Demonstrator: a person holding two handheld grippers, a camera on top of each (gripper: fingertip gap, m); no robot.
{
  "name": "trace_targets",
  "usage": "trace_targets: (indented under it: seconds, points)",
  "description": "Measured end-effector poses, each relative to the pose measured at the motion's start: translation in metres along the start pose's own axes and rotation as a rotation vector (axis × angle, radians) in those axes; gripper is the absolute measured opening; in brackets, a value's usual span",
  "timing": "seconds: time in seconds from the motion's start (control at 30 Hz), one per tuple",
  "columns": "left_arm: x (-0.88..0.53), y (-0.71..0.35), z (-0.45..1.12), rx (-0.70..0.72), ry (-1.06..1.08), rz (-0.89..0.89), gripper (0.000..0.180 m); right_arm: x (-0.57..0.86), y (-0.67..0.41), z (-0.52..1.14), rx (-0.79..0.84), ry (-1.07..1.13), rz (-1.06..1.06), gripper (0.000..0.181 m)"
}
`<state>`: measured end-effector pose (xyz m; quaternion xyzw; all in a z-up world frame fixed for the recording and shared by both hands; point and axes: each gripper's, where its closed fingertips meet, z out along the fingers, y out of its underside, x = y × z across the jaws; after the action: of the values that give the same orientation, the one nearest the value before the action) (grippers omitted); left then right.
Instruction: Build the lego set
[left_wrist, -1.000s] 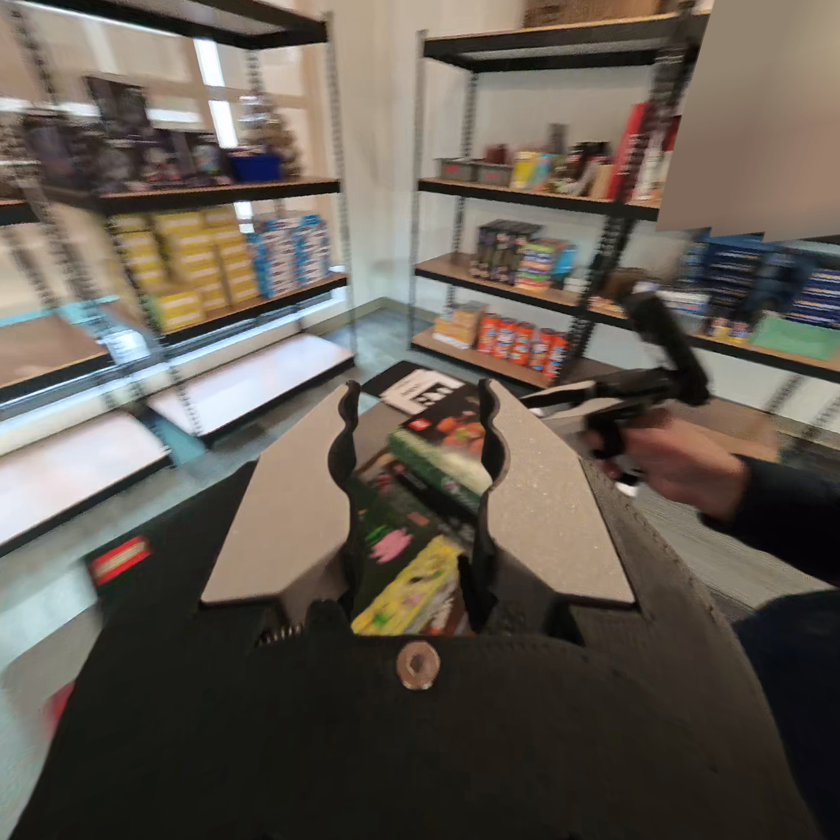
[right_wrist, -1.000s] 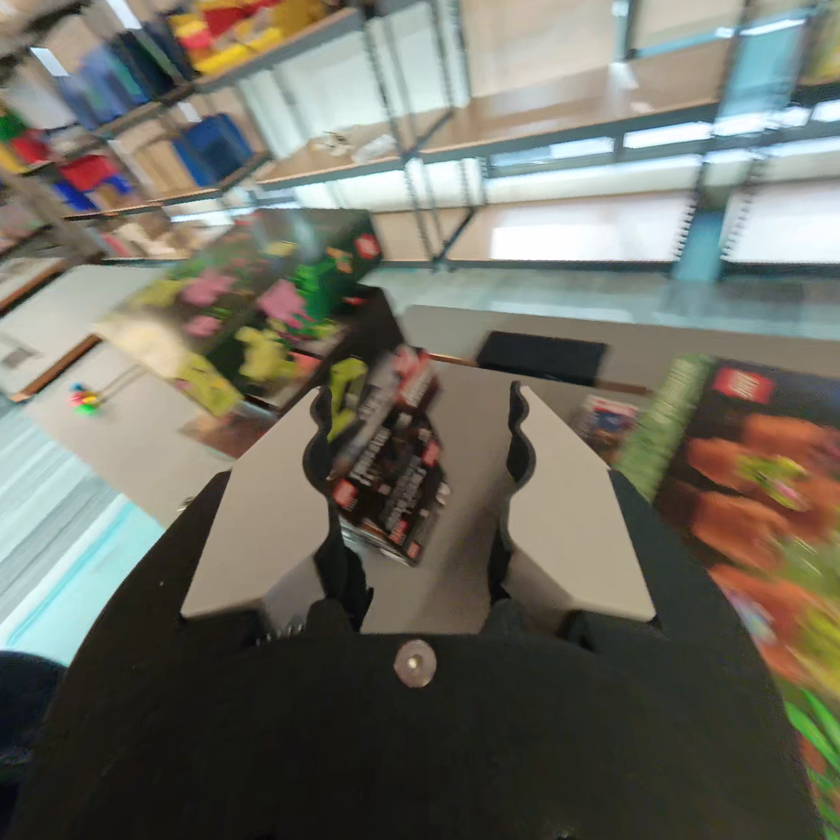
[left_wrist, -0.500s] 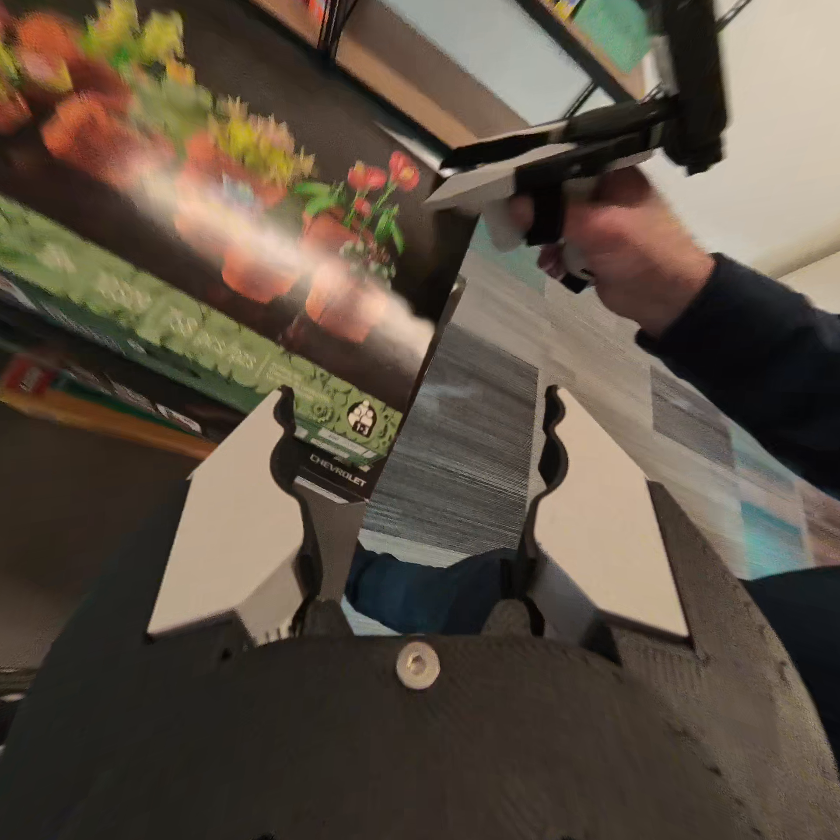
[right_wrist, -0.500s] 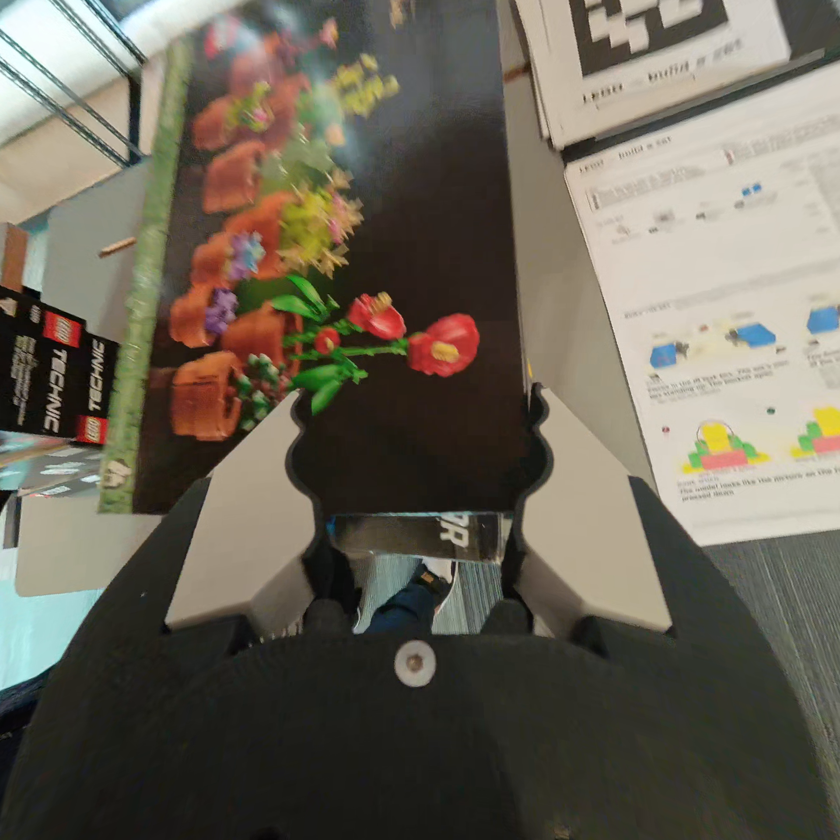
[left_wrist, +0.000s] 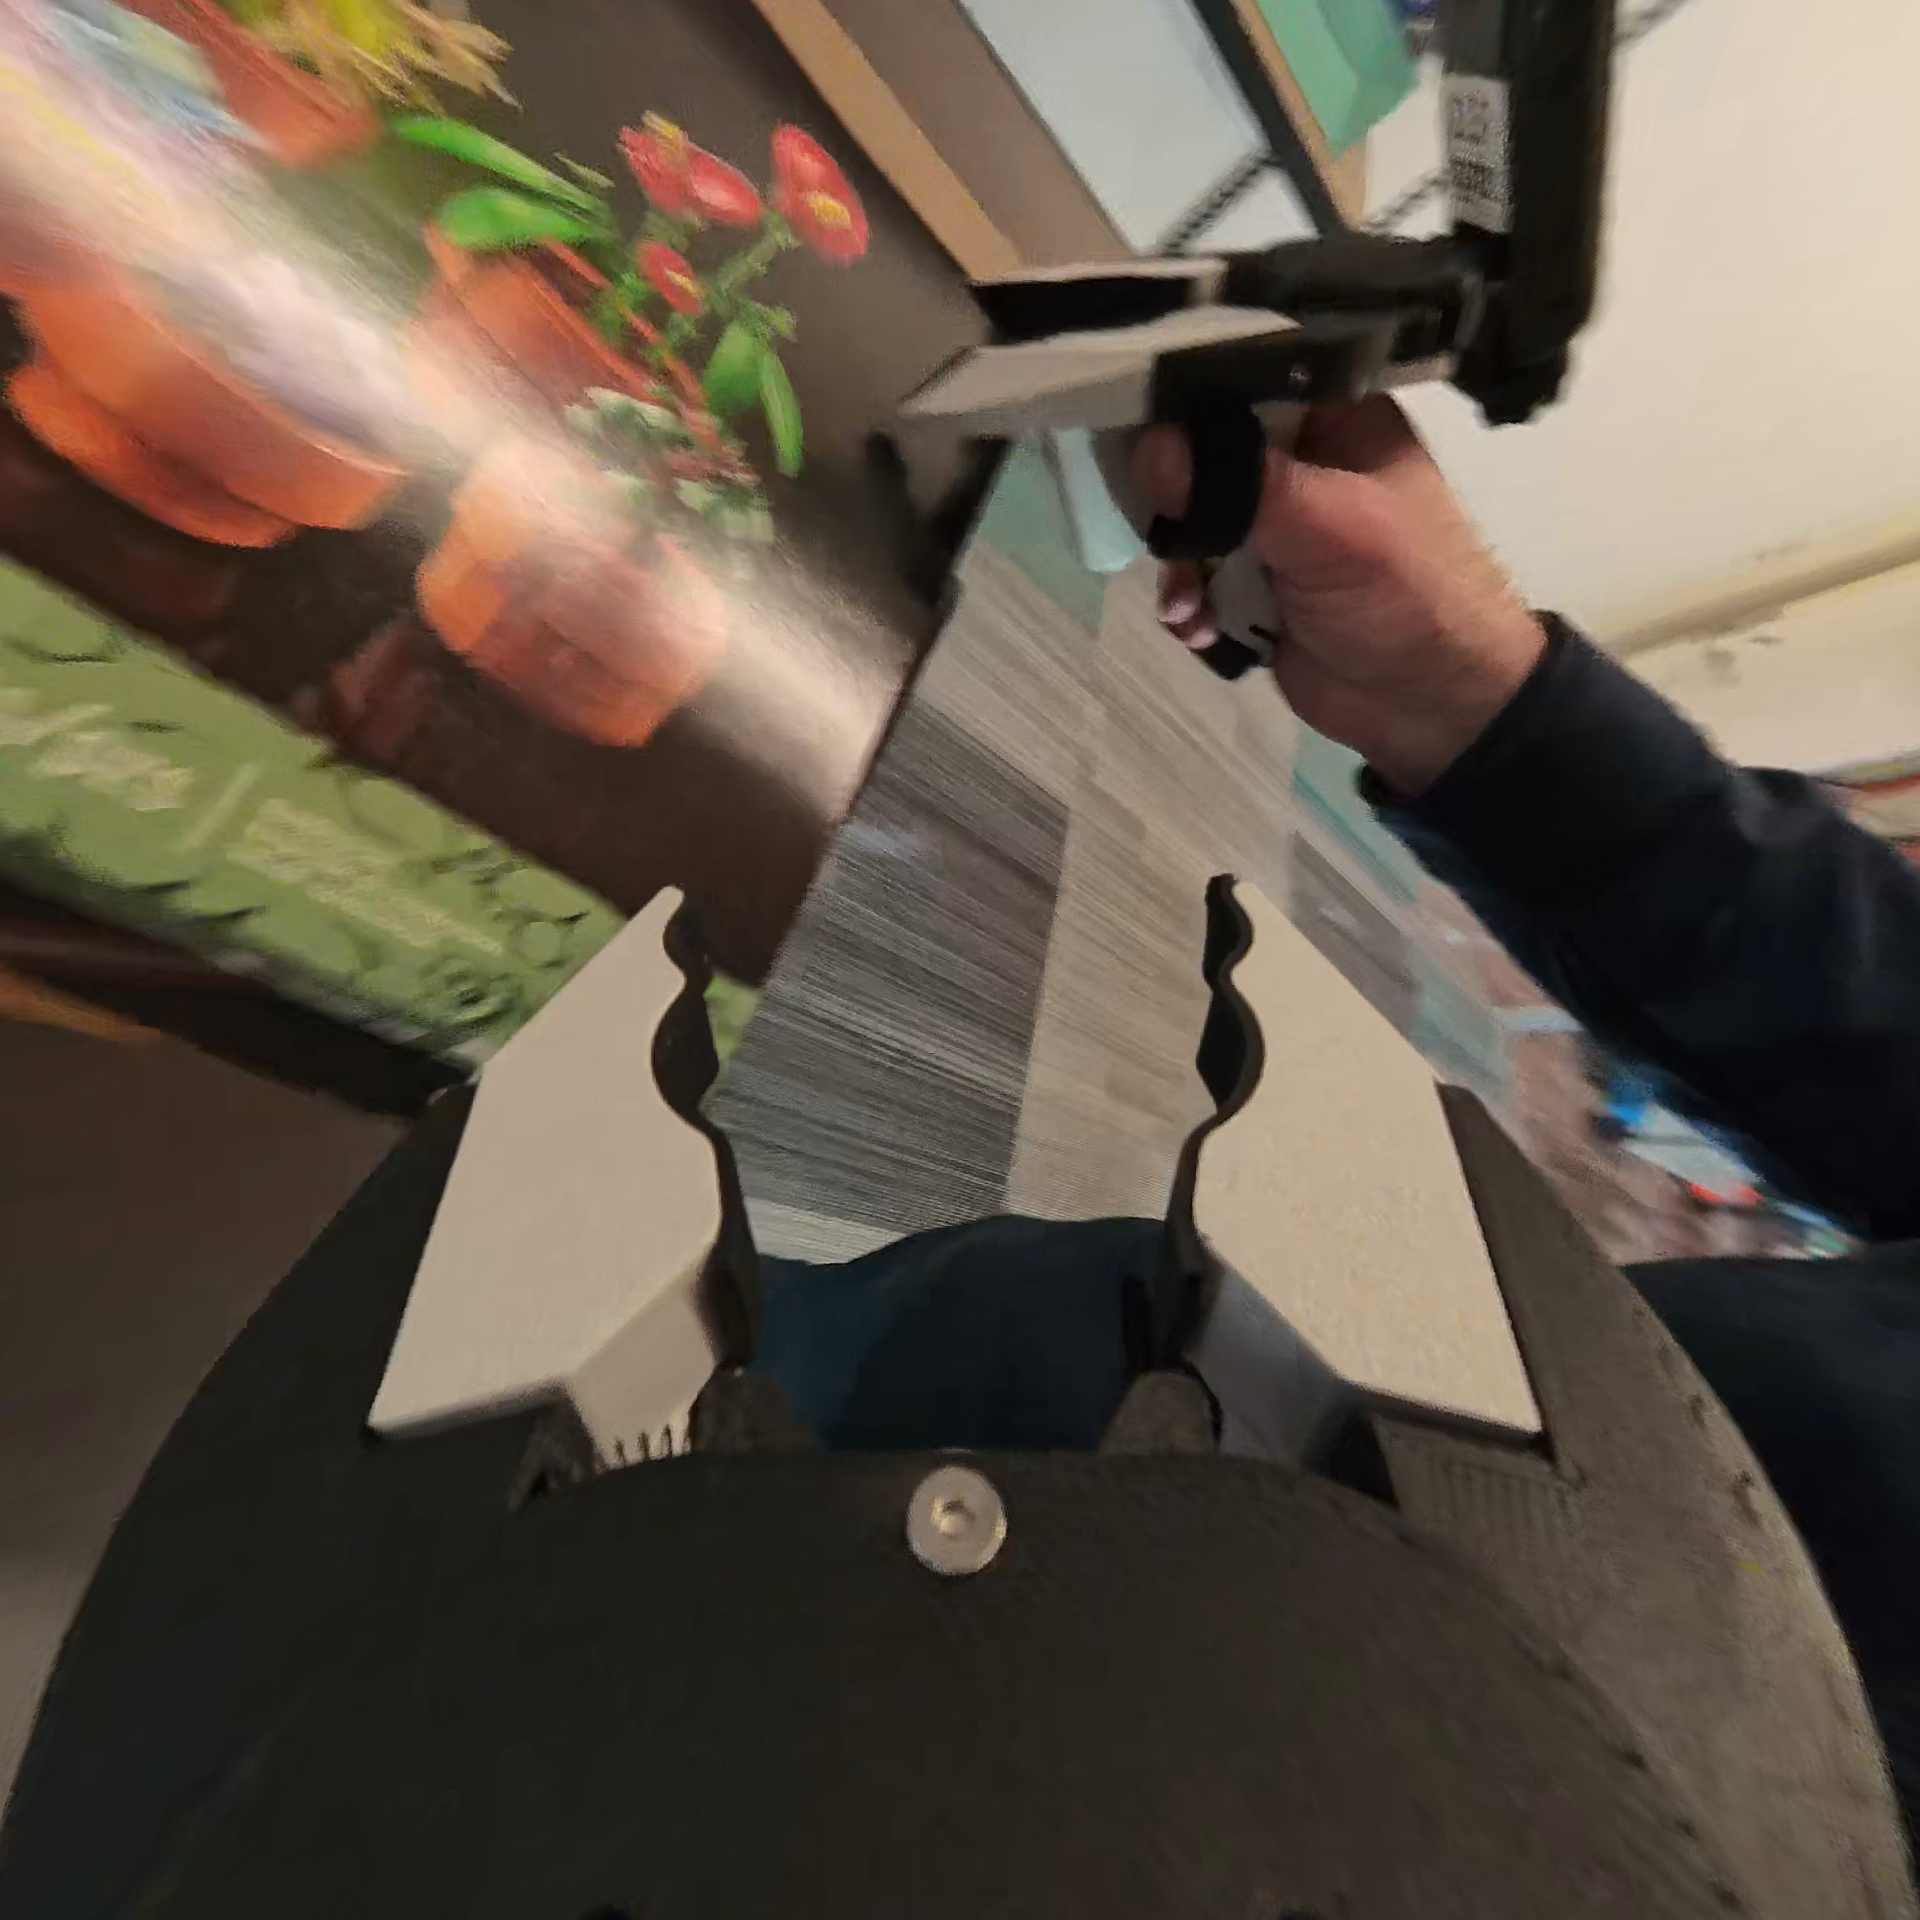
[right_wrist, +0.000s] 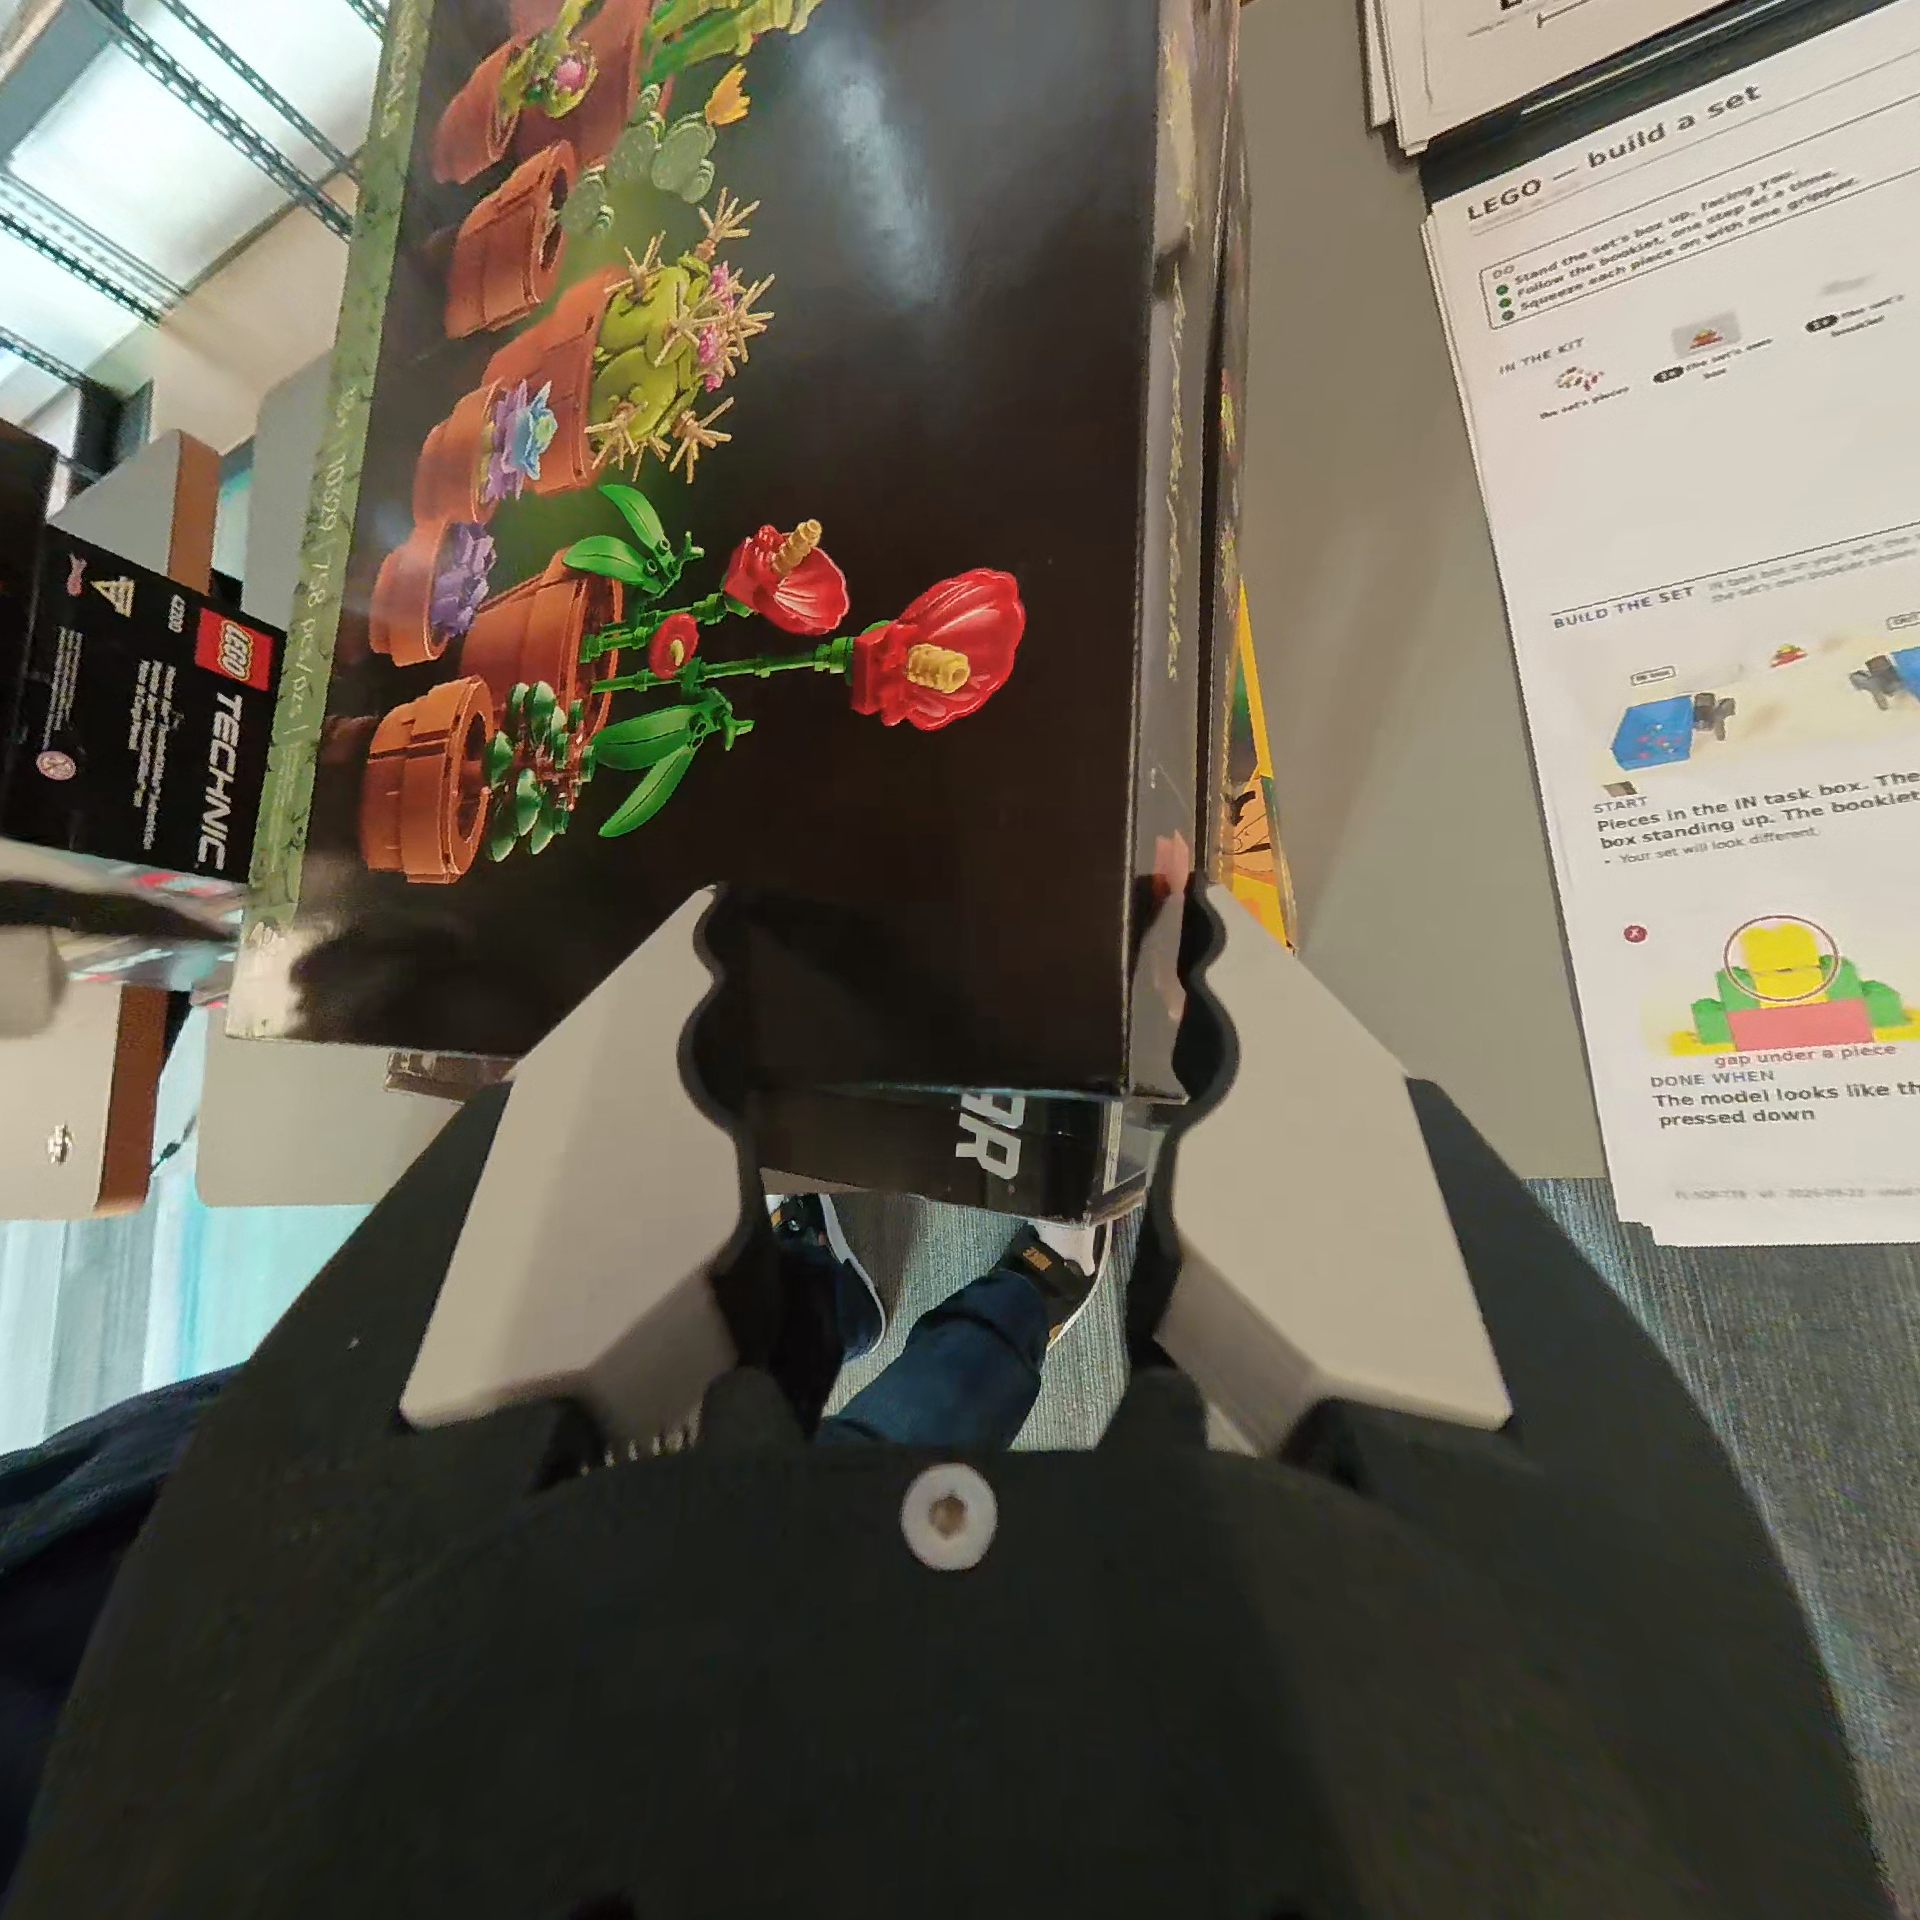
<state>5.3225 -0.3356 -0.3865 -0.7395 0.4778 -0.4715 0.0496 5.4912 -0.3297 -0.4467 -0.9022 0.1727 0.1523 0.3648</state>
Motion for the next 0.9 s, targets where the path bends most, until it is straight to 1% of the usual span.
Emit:
trace_targets:
  seconds: [0.07, 0.1, 0.17, 0.23, 0.27, 0.33, 0.43, 0.5, 0.57, 0.63, 0.67, 0.7, 0.73, 0.77, 0.83, 0.9]
  points:
    - [-0.027, -0.001, -0.017, 0.027, -0.167, 0.037, 0.099, -0.002, 0.003, 0.000, -0.004, -0.005, -0.010, 0.085]
    - [-0.038, 0.001, -0.021, 0.032, -0.208, 0.022, 0.102, -0.003, 0.005, 0.002, -0.008, -0.007, -0.012, 0.087]
    - [-0.049, 0.019, -0.015, -0.020, -0.190, -0.086, 0.107, -0.004, 0.005, 0.005, -0.004, -0.012, -0.006, 0.091]
    - [-0.041, 0.031, 0.003, -0.070, -0.101, -0.165, 0.108, -0.003, 0.003, 0.007, -0.005, -0.019, 0.003, 0.092]
    - [-0.039, 0.032, 0.010, -0.083, -0.108, -0.159, 0.113, -0.001, 0.002, 0.008, -0.007, -0.014, -0.004, 0.095]
    - [-0.029, 0.034, 0.020, -0.142, -0.109, -0.102, 0.112, 0.007, -0.003, 0.009, -0.006, 0.020, -0.040, 0.105]
    - [-0.008, 0.039, 0.037, -0.230, -0.059, -0.054, 0.117, 0.025, -0.012, 0.005, -0.017, 0.008, -0.032, 0.107]
    - [0.016, 0.046, 0.050, -0.296, 0.045, -0.027, 0.114, 0.041, -0.021, 0.001, -0.018, -0.001, -0.055, 0.109]
    - [0.047, 0.052, 0.065, -0.341, 0.208, -0.045, 0.110, 0.056, -0.026, -0.002, -0.044, -0.030, -0.089, 0.111]
    - [0.084, 0.059, 0.075, -0.384, 0.430, -0.073, 0.092, 0.066, -0.030, -0.006, -0.064, -0.064, -0.099, 0.103]
    - [0.102, 0.060, 0.073, -0.412, 0.548, -0.132, 0.085, 0.068, -0.033, -0.009, -0.060, -0.084, -0.080, 0.096]
    - [0.115, 0.056, 0.068, -0.421, 0.644, -0.176, 0.077, 0.069, -0.037, -0.013, -0.042, -0.094, -0.053, 0.095]
    - [0.123, 0.049, 0.060, -0.398, 0.698, -0.176, 0.075, 0.070, -0.038, -0.018, -0.022, -0.093, -0.034, 0.097]
    - [0.122, 0.040, 0.053, -0.359, 0.697, -0.151, 0.075, 0.073, -0.036, -0.022, -0.006, -0.072, -0.021, 0.097]
    - [0.106, 0.013, 0.036, -0.237, 0.649, -0.117, 0.075, 0.080, -0.028, -0.031, 0.042, -0.028, 0.013, 0.098]
    - [0.078, -0.025, 0.015, -0.080, 0.539, -0.096, 0.071, 0.082, -0.014, -0.037, 0.083, -0.024, 0.101, 0.100]
